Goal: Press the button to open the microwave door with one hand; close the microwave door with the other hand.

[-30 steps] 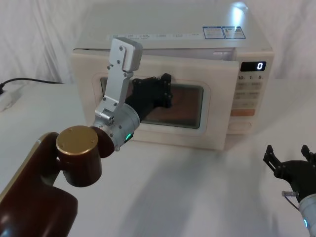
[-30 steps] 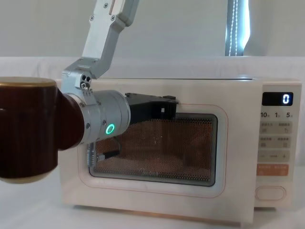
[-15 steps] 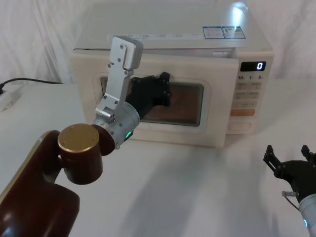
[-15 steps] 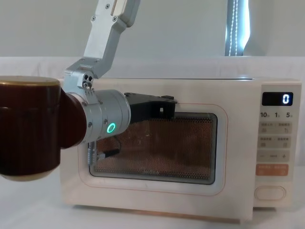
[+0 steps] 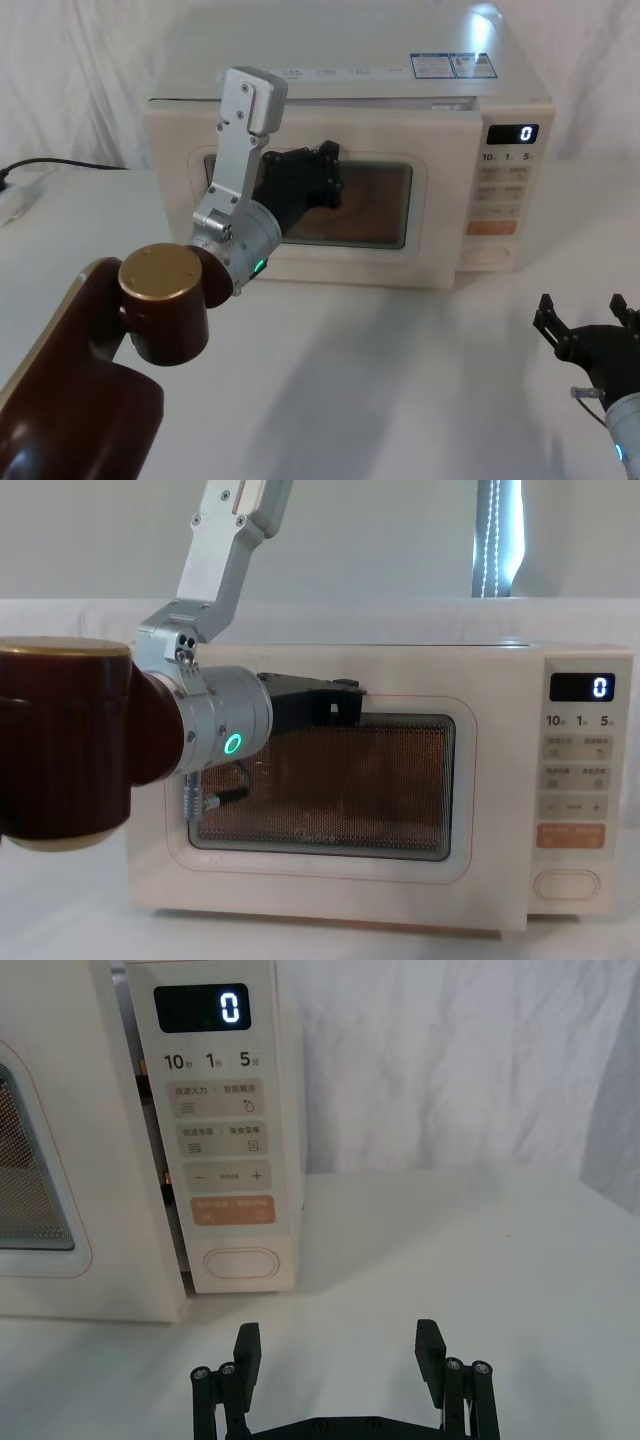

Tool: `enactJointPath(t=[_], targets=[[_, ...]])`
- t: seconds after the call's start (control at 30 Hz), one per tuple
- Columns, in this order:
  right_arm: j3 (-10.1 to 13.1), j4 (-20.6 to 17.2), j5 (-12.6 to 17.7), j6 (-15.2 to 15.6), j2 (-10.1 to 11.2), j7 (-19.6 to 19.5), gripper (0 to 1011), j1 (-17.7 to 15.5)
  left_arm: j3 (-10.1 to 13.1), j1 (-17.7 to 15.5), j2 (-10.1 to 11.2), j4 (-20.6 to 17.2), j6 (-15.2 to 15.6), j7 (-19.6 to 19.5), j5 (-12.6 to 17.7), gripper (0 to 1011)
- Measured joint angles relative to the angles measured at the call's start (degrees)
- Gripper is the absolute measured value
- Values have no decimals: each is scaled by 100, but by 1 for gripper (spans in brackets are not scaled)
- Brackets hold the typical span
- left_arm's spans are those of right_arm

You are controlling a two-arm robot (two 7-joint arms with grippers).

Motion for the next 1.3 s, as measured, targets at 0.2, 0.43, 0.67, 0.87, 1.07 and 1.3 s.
enactJointPath(t=[0.2, 0.43, 0.67, 0.87, 1.07, 1.3], targets=[[0, 0, 0, 0, 0, 0, 1002, 0, -25, -50, -34, 79, -29, 9, 29, 0], [0, 0, 0, 0, 0, 0, 1002, 0, -38, -162, -85, 254, -76, -5, 61, 0], [0, 0, 0, 0, 0, 0, 1002, 0, -36, -254, -127, 382, -93, -27, 88, 0], [0, 0, 0, 0, 0, 0, 1002, 0, -28, -275, -161, 417, -101, -25, 107, 0], [0, 0, 0, 0, 0, 0, 1002, 0, -28, -273, -175, 415, -99, -21, 117, 0], [0, 0, 0, 0, 0, 0, 1002, 0, -40, -267, -192, 414, -86, -20, 121, 0]])
